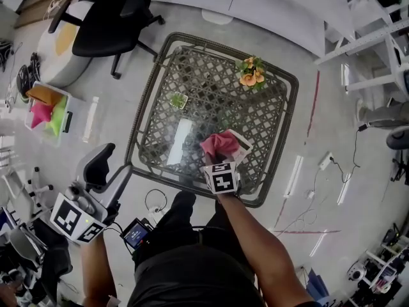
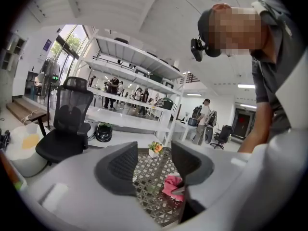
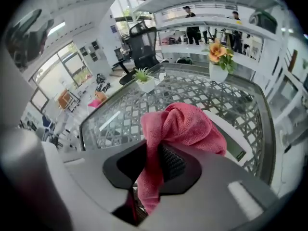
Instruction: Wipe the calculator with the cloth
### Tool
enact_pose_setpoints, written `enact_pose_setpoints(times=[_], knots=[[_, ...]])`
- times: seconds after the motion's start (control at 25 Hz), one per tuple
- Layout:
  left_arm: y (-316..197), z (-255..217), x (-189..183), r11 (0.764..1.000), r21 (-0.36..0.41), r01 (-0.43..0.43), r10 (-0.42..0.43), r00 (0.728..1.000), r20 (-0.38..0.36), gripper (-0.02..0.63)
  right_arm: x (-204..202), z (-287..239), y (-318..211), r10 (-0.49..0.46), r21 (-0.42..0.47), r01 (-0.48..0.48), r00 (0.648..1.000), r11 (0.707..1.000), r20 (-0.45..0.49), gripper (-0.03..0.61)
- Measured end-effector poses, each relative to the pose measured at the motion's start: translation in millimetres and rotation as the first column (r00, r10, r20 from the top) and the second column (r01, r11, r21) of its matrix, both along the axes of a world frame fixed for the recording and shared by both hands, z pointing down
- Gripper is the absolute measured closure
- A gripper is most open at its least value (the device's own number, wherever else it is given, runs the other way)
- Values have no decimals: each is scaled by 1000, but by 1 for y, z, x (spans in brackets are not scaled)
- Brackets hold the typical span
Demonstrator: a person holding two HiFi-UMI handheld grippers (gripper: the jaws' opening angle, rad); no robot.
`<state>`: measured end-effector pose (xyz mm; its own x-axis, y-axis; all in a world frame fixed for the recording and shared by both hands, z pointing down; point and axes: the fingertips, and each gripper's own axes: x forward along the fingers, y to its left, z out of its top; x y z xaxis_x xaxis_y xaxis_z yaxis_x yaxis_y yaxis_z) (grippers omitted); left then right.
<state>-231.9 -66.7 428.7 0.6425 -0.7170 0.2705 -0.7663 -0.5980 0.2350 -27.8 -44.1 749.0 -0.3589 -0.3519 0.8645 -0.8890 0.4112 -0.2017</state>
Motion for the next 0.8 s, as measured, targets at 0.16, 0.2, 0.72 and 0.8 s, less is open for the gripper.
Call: enact_pose_setpoints(times=[0.16,0.2,0.72,0.8], knots=[[-2,1,-1,1000,-3,8,-8,1000,-18,379,3,12,13,-181,31,186,975,982,-129,510],[-3,0,0,1000,-3,8,-8,1000,-21,379,6,14,16,-213,37,221,965,975,-156,510],[-11,-3,30,999,2,-35,35,999,-20,379,55,13,38,-316,75,354,898,932,-306,511],[-12,-3,36,999,3,-42,42,999,-19,379,66,13,40,-294,74,331,905,941,-308,511]])
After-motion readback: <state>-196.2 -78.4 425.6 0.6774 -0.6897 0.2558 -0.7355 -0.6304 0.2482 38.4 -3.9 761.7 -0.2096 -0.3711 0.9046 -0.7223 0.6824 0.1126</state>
